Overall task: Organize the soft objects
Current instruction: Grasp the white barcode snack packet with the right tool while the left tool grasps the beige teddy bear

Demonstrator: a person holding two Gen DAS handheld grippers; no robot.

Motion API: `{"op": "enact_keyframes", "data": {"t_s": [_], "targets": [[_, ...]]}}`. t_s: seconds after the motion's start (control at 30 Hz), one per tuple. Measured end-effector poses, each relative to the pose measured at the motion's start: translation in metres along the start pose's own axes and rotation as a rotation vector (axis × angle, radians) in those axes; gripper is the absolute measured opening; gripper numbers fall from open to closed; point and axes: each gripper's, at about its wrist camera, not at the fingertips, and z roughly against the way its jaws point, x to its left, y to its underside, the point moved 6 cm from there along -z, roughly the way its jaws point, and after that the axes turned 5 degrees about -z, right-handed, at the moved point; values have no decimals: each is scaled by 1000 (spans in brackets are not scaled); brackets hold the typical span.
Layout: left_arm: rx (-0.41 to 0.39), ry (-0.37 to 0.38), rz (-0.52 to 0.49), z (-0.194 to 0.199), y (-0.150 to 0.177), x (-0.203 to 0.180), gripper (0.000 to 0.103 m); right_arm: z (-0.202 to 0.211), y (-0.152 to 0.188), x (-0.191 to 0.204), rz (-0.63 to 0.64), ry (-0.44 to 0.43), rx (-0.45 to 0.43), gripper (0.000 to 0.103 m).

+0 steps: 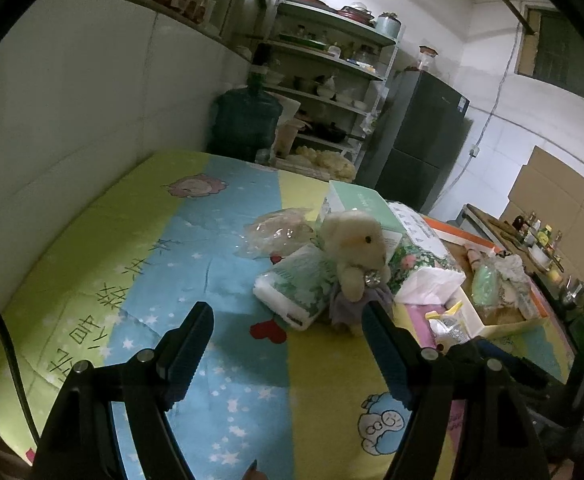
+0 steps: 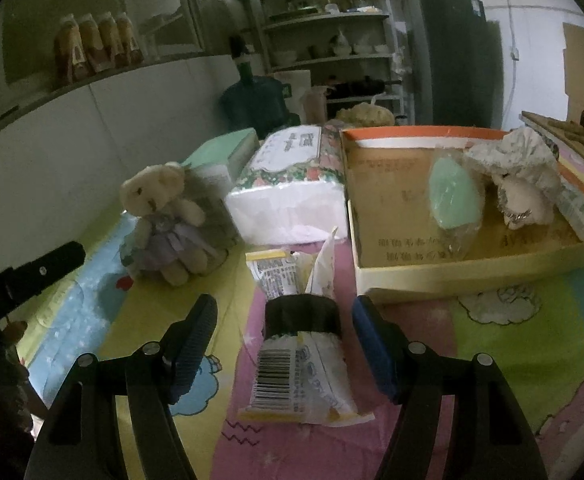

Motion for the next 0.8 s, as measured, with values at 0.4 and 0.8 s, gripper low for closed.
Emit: {"op": "enact_keyframes", "data": {"t_s": [0.4,0.8], "targets": [[15,33,-20,-22,-15,-23,76,-10,4,-8,13,13,36,42],[63,80,-43,-57,-27,-46,76,-12,8,-12,14,-1,37,41]]}}
